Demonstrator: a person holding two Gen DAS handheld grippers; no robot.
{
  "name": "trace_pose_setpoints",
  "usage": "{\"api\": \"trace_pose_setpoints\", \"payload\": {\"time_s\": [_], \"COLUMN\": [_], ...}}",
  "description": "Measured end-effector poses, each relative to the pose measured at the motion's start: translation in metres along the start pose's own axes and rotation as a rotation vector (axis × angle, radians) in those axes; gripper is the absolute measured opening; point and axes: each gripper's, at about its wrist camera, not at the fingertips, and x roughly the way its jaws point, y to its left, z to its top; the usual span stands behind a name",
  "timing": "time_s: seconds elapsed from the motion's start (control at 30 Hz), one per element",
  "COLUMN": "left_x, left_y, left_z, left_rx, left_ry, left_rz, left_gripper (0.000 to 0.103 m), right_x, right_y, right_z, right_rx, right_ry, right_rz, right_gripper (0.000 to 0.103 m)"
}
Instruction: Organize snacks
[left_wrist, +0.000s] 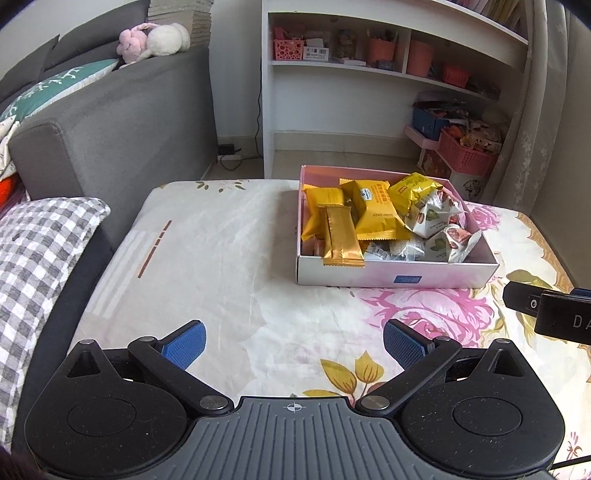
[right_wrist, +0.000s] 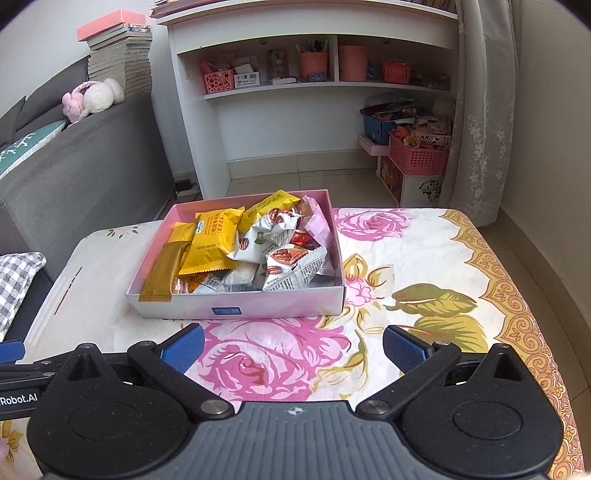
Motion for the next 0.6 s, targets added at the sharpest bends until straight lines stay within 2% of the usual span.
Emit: {"api": "trace_pose_setpoints", "payload": {"time_s": [0.6], "left_x": [-0.0033], "left_y": [-0.0028], "left_z": [-0.0005], "left_rx": [0.026], "left_ry": [-0.003], "left_rz": [-0.013], "left_gripper": [0.103], "right_x": [-0.0024], "right_y": [-0.0014], "right_z": [-0.0023], "right_rx": [0.004], "right_ry": [0.006], "right_rz": [0.004], "right_gripper": [0.096]}}
